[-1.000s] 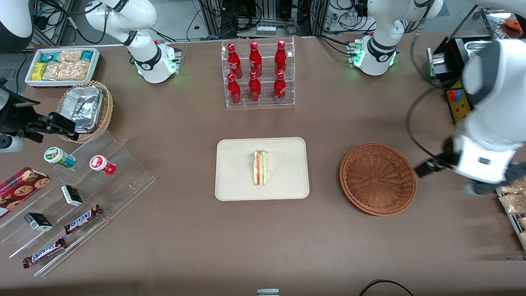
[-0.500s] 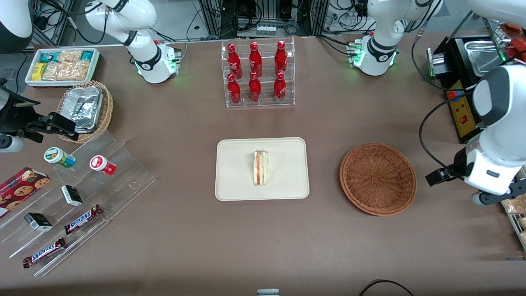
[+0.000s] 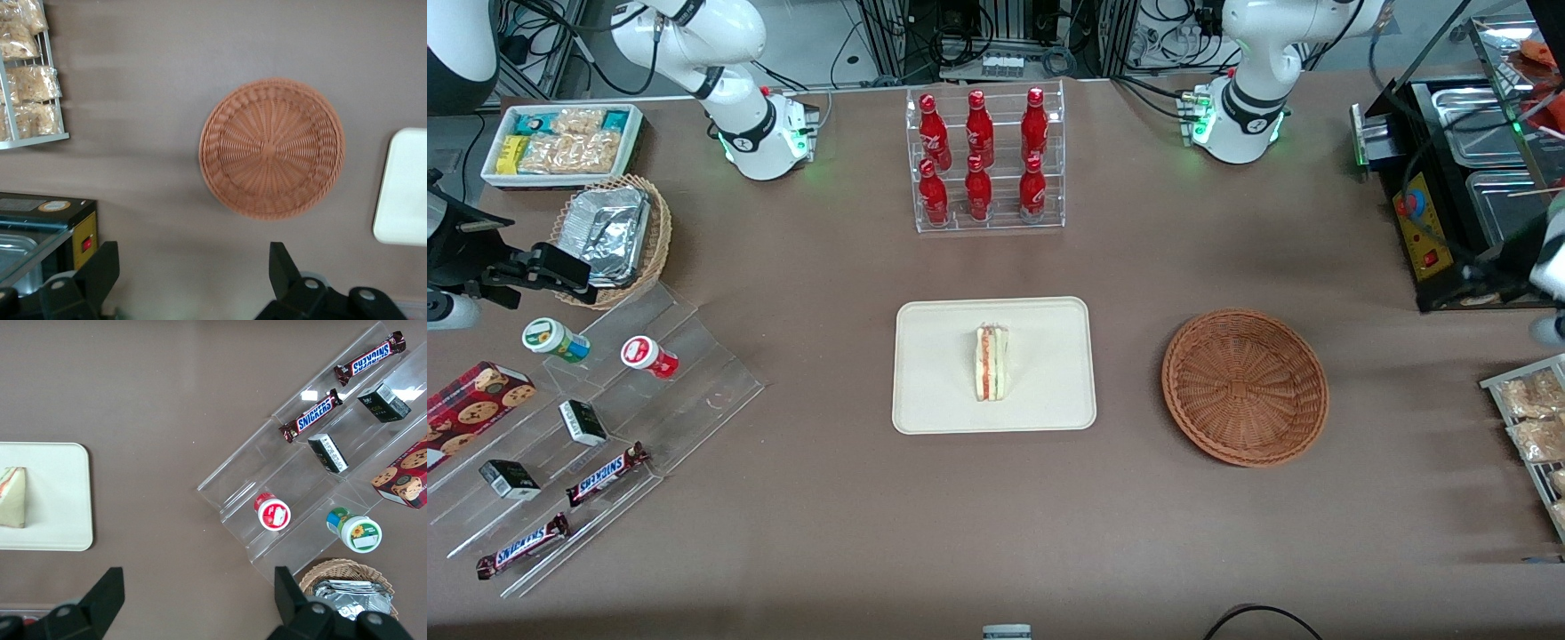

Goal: Place sandwich from basket to tray

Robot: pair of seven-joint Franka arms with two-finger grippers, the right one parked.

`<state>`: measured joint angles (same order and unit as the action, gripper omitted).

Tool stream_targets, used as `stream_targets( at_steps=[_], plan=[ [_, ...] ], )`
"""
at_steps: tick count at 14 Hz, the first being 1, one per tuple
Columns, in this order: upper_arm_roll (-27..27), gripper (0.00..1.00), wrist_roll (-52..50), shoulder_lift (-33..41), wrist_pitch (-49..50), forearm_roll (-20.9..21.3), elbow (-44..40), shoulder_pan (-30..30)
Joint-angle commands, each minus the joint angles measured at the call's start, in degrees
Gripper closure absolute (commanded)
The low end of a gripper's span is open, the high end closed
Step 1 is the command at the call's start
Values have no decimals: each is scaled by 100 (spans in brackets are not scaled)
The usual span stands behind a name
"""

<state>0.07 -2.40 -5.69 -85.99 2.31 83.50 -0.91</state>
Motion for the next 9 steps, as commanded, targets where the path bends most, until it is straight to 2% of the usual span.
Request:
stream_targets(
  at_steps=[1,6,9],
  plan=[
    [-69,1,170,506,-58,-99,587,-76],
    [-69,1,152,560,56,-344,458,-32],
    [-78,1,144,525,161,-345,351,-14]
  ],
)
